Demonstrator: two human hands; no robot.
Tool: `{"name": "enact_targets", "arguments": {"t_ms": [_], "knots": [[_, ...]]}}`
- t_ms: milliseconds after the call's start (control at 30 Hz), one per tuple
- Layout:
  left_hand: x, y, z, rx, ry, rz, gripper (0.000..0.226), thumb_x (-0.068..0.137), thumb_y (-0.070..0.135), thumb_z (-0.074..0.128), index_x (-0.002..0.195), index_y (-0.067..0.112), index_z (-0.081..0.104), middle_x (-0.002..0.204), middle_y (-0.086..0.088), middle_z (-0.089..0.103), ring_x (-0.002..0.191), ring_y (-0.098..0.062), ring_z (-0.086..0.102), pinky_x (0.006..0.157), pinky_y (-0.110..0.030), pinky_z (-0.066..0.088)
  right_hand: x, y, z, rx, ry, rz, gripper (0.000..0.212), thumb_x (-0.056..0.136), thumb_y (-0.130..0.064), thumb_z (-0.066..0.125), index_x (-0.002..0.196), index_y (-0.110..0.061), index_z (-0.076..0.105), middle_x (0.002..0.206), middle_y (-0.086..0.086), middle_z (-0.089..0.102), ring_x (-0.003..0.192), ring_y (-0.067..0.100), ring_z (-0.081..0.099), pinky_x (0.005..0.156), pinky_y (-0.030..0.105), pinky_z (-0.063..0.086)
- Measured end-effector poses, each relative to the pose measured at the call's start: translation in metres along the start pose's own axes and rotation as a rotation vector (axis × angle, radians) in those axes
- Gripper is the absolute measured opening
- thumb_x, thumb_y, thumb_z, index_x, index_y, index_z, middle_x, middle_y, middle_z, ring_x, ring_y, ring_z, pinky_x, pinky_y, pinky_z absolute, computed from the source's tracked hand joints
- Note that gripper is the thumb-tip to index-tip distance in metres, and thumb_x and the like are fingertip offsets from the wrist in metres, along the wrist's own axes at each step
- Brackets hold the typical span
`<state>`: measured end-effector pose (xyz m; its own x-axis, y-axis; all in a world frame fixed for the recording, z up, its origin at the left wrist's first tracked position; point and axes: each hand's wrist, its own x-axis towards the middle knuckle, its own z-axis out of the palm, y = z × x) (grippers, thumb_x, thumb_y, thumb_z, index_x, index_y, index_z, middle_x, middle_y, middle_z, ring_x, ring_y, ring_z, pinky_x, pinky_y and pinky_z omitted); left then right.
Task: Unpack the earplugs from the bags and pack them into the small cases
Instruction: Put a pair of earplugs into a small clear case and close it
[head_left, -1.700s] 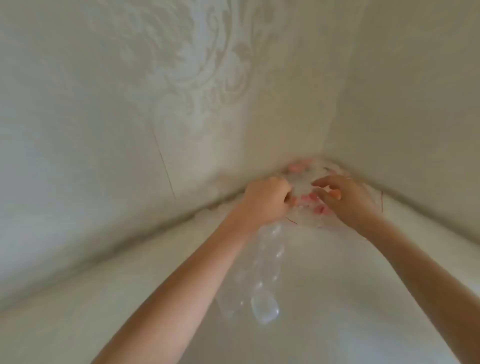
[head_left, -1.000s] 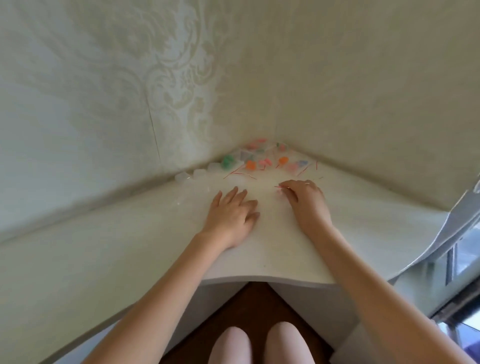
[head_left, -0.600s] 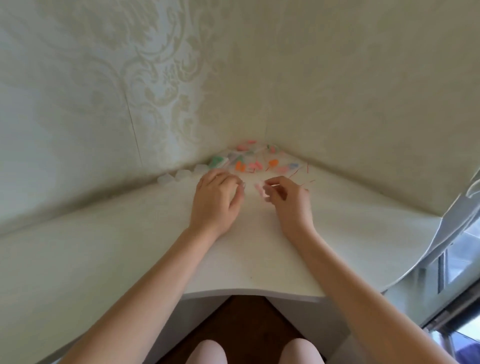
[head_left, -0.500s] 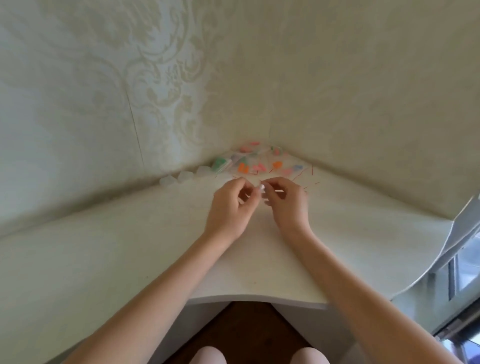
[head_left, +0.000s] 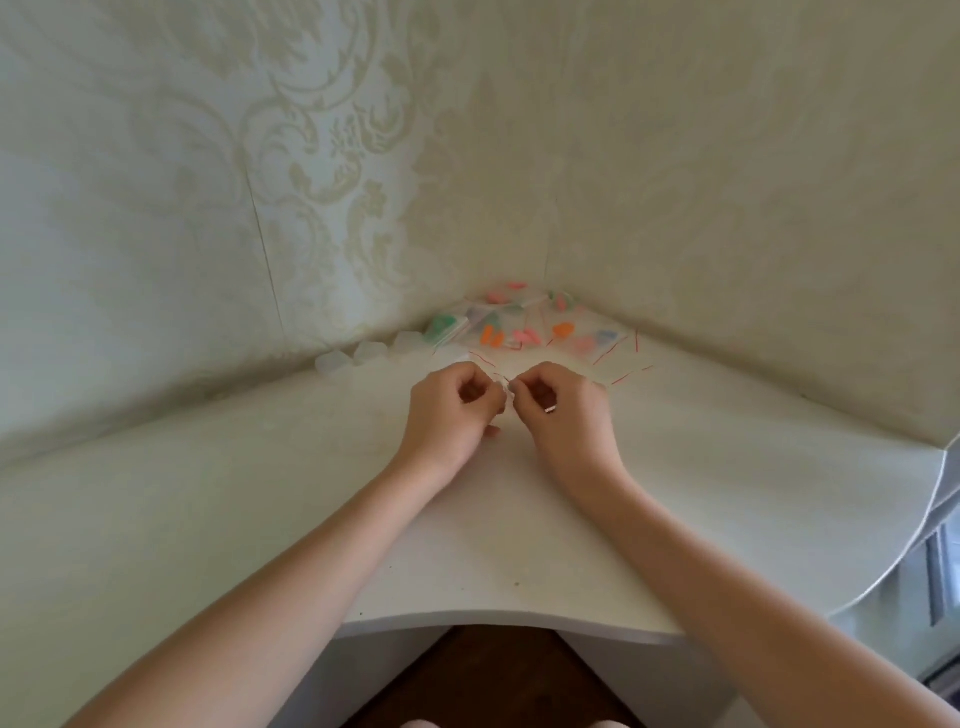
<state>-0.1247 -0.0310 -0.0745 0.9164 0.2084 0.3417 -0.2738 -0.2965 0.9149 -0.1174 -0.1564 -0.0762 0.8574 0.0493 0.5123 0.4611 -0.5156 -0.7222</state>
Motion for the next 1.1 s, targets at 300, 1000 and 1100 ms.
{"name": "enact_targets", "arguments": {"t_ms": [300, 1000, 1100], "knots": [[-0.004, 0.001, 0.002, 0.158, -0.013, 0.14, 0.019, 0.08, 0.005, 0.061, 0.068, -0.002, 0.048, 0.061, -0.004, 0.051, 0.065, -0.033, 0.056, 0.061, -0.044, 0.055, -0.003, -0.006, 0.002, -0.122, 0.069, -0.037, 0.013, 0.094, -0.01, 0.045, 0.081, -0.01, 0.044, 0.08, 0.003, 0.048, 0.069, 0.02, 0.039, 0.058, 0.034, 0.029], [-0.012, 0.003, 0.003, 0.215, -0.117, 0.387, 0.018, 0.081, 0.022, 0.048, 0.066, 0.026, 0.041, 0.059, 0.01, 0.045, 0.056, -0.009, 0.042, 0.055, -0.026, 0.036, 0.002, 0.005, -0.005, -0.137, -0.274, -0.153, 0.025, 0.083, -0.017, 0.037, 0.08, -0.012, 0.061, 0.106, 0.003, 0.052, 0.091, 0.021, 0.052, 0.071, 0.031, 0.042], [-0.014, 0.003, 0.003, 0.262, -0.115, 0.468, 0.017, 0.083, 0.022, 0.048, 0.068, 0.023, 0.04, 0.058, 0.012, 0.041, 0.053, -0.007, 0.04, 0.052, -0.025, 0.032, 0.003, 0.003, -0.006, -0.111, -0.18, -0.124, 0.016, 0.082, -0.005, 0.046, 0.071, -0.005, 0.058, 0.081, 0.006, 0.058, 0.074, 0.019, 0.05, 0.061, 0.023, 0.035]]}}
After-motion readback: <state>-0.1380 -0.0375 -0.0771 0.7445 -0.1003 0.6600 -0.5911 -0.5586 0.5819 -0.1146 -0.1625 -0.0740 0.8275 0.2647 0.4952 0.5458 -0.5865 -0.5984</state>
